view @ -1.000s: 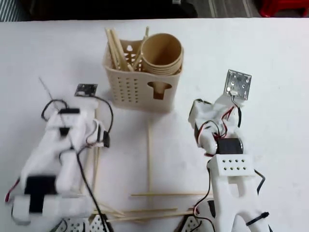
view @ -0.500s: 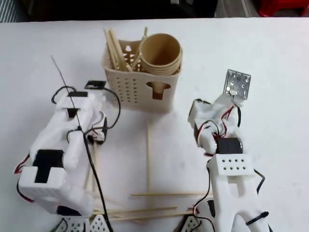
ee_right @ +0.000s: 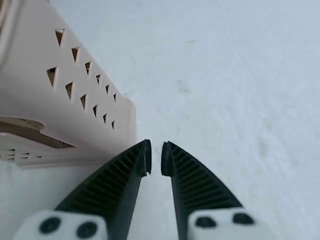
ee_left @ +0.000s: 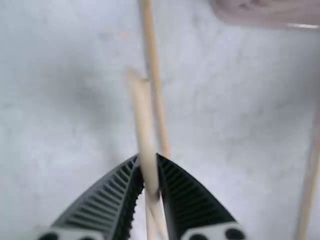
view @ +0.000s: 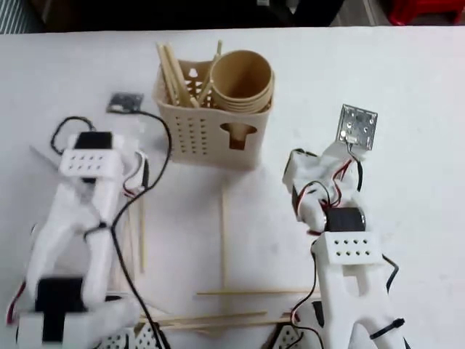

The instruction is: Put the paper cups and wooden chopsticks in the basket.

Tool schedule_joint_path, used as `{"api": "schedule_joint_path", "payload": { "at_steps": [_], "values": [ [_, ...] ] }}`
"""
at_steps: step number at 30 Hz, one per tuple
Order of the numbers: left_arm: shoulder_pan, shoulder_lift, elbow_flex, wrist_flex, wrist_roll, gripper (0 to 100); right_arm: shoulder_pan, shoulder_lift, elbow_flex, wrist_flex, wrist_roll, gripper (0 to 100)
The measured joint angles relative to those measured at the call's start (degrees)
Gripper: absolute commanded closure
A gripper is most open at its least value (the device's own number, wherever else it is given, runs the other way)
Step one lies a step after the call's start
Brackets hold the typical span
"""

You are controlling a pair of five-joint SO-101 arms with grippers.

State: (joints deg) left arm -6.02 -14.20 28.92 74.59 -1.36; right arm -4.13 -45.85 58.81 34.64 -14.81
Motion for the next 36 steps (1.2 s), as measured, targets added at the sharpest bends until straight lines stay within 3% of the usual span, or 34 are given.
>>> {"api": "schedule_joint_path", "payload": {
  "at_steps": [9, 23, 30, 36],
  "values": [
    [0.00, -13.19, -5.10, 0.09, -0.09, 98, 0.00, 0.00, 0.00, 0.00, 0.00, 94.7],
    [11.34, -13.80, -37.63, -1.23, -0.09, 98, 0.00, 0.00, 0.00, 0.00, 0.00, 94.7],
    [15.47, -14.33, -42.29, -15.30, 1.14, 98, 0.00, 0.00, 0.00, 0.00, 0.00, 94.7],
    [15.38, -14.33, -33.85, -35.08, 4.92, 98, 0.00, 0.00, 0.00, 0.00, 0.00, 94.7]
  ]
}}
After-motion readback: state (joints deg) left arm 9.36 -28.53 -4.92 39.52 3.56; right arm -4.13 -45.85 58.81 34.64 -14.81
